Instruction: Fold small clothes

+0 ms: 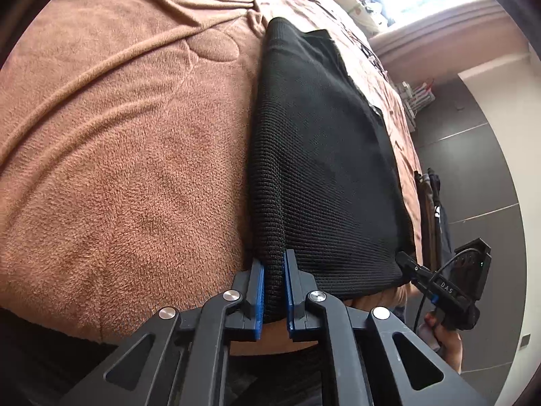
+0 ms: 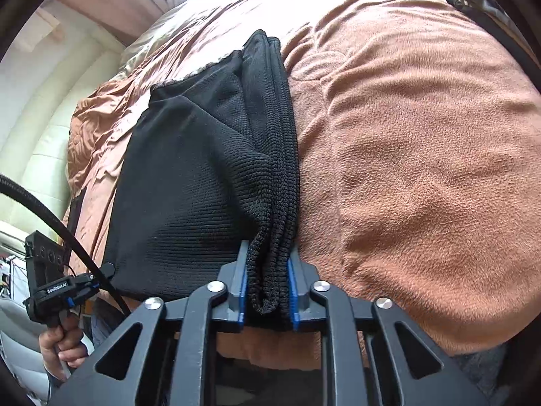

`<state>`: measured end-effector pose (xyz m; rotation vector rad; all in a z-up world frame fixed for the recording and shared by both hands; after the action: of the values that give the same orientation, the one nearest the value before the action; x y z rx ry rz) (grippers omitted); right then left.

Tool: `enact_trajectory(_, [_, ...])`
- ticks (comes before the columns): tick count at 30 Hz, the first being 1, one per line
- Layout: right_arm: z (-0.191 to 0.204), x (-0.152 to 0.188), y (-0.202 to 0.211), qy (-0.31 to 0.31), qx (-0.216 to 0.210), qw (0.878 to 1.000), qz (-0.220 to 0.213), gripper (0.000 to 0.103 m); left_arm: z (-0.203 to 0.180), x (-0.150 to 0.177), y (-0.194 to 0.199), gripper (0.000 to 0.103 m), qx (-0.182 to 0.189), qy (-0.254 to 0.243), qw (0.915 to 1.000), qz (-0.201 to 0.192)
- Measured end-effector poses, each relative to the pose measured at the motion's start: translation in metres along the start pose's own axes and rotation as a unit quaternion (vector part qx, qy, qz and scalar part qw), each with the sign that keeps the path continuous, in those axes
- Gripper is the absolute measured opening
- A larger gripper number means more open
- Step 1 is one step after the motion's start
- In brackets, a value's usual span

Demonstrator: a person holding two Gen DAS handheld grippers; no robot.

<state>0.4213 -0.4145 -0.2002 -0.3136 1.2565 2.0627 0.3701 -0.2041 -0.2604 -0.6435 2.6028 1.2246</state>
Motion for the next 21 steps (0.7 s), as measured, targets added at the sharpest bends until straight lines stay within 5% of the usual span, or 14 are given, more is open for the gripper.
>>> enact_trajectory(15, [0.019,0.023,0.017,0.012,-0.045,0.999,0.028,0.016,0.015,-0.003,0.052,0.012,0.017,-0.033,0.9992,0.018])
enact_trajectory(17, [0.012,0.017,0.020,0.016,-0.031,0.999,0.017,0.041,0.020,-0.006,0.051,0.014,0.000,-0.035,0.9991,0.021])
enact_trajectory(19, [0.010,0.008,0.024,0.010,-0.040,0.999,-0.003,0.062,0.022,-0.011,0.047,0.029,-0.003,-0.035,0.9992,0.019])
enact_trajectory(21, [0.006,0.000,0.024,0.004,-0.047,0.999,-0.012,0.063,0.023,-0.018,0.045,0.035,-0.002,-0.038,0.9992,0.009])
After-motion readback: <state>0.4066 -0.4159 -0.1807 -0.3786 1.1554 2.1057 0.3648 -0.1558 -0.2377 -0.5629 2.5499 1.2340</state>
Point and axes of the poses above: each gripper's, at about its wrist camera, not at the fingertips, and y roughly against the way its jaws point, z to its left, x to its underside, the point moved 9 cm from there along -y, roughly the way its jaws point, and after that the axes turned 12 degrees about -z, right-handed, at the moved point
